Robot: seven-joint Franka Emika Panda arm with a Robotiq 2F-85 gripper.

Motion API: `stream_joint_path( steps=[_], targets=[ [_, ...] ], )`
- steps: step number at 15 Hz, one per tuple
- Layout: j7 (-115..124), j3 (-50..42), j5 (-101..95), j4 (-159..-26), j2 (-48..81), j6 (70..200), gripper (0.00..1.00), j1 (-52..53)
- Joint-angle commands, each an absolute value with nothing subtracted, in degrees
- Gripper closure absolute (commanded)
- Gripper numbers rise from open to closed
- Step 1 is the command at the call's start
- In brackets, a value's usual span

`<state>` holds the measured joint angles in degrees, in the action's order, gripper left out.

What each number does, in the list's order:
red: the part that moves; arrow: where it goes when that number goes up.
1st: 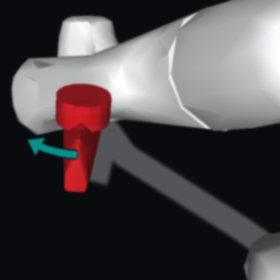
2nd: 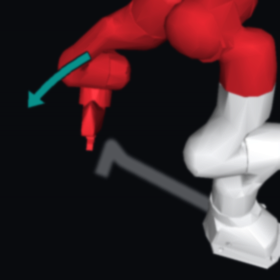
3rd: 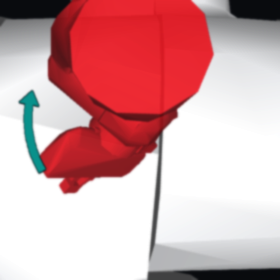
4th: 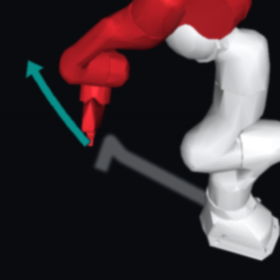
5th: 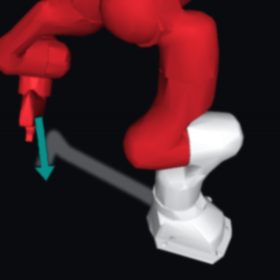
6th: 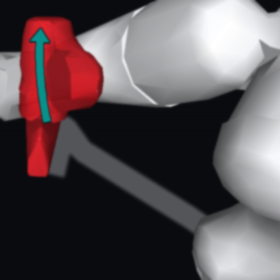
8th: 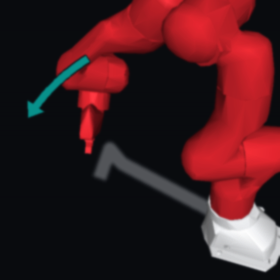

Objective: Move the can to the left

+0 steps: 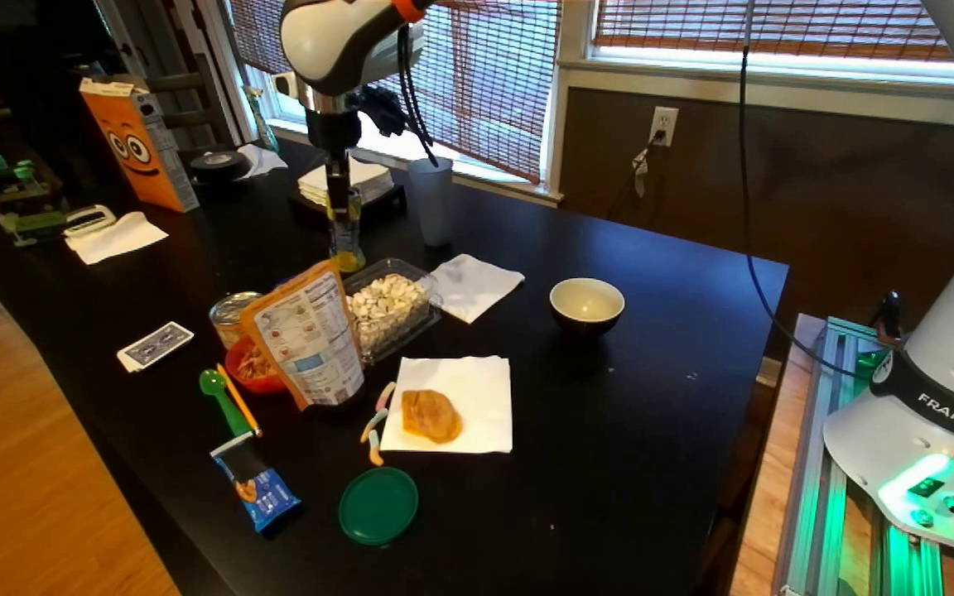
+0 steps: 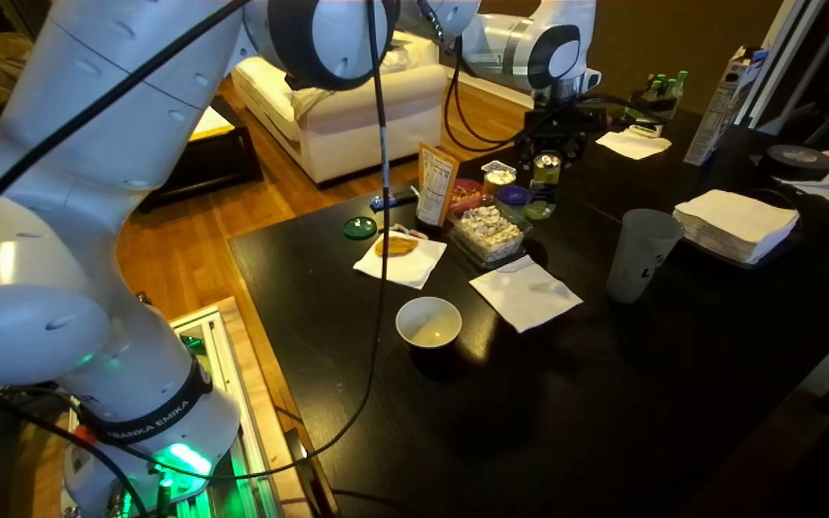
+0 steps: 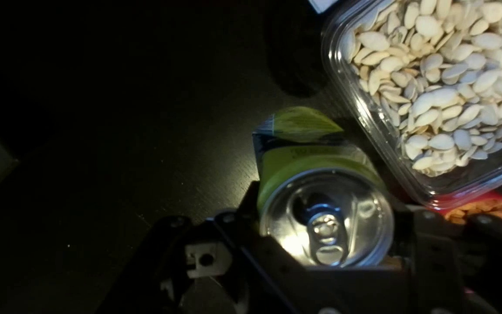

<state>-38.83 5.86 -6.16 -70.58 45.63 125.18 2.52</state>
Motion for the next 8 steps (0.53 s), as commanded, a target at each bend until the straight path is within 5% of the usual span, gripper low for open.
stream_joint_path(
  steps=[1, 8],
  targets=[
    [-36.7, 4.3, -9.3, -66.5, 47.8, 121.8, 0.68, 3.9],
    [-35.5, 3.7, -9.4, -62.1, 52.0, 122.1, 0.68, 3.1]
  ],
)
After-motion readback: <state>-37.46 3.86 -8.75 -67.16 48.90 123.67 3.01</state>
